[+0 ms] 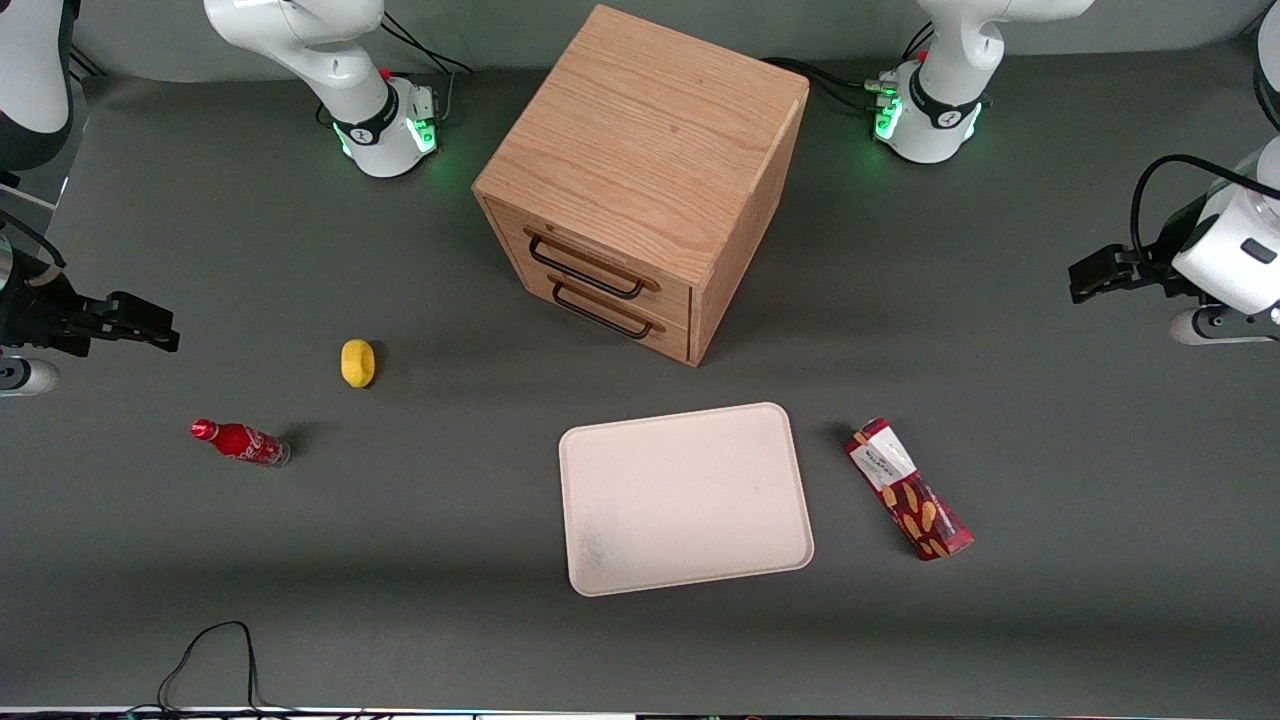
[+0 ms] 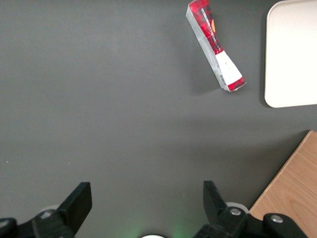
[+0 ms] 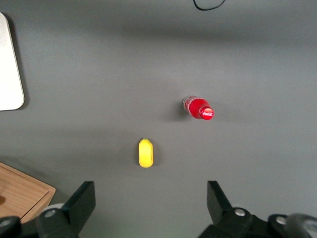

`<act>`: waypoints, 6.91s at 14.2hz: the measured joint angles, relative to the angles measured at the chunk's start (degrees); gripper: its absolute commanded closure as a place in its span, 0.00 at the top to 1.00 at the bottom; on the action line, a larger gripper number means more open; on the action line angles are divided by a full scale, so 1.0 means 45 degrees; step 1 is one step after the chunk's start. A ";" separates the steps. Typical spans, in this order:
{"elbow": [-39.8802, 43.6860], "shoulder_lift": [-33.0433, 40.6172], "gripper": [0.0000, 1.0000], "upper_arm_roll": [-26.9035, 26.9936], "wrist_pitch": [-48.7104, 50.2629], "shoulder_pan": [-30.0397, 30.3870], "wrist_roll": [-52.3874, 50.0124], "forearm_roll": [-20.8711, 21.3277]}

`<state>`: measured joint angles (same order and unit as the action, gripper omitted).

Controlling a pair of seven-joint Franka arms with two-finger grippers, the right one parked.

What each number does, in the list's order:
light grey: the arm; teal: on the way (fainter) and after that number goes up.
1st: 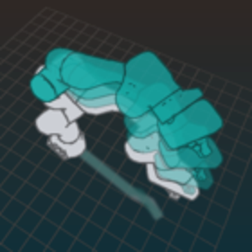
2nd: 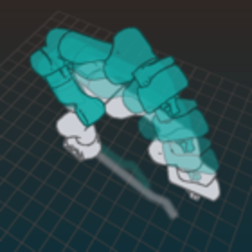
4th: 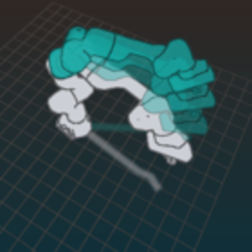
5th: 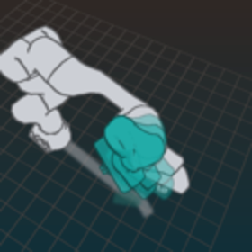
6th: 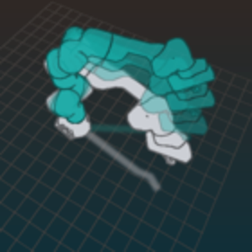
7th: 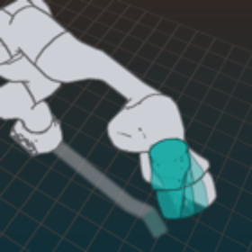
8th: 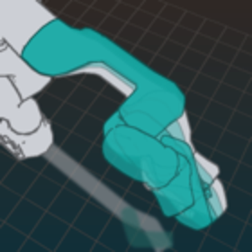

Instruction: Place red cookie box on tray

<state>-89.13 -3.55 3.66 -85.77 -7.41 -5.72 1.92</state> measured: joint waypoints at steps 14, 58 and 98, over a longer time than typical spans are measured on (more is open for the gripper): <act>0.5297 -0.4894 1.00 -0.2676 0.0502 -0.0171 -0.7909 -0.0600; -0.0367 -0.7882 0.00 -0.2379 -0.9420 0.0389 -0.9137 0.1936; 0.8133 -0.9863 0.00 -0.3058 -0.3332 -0.2916 -0.7462 0.0914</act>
<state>-52.53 -47.93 -10.10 -100.76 -20.53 -39.30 6.03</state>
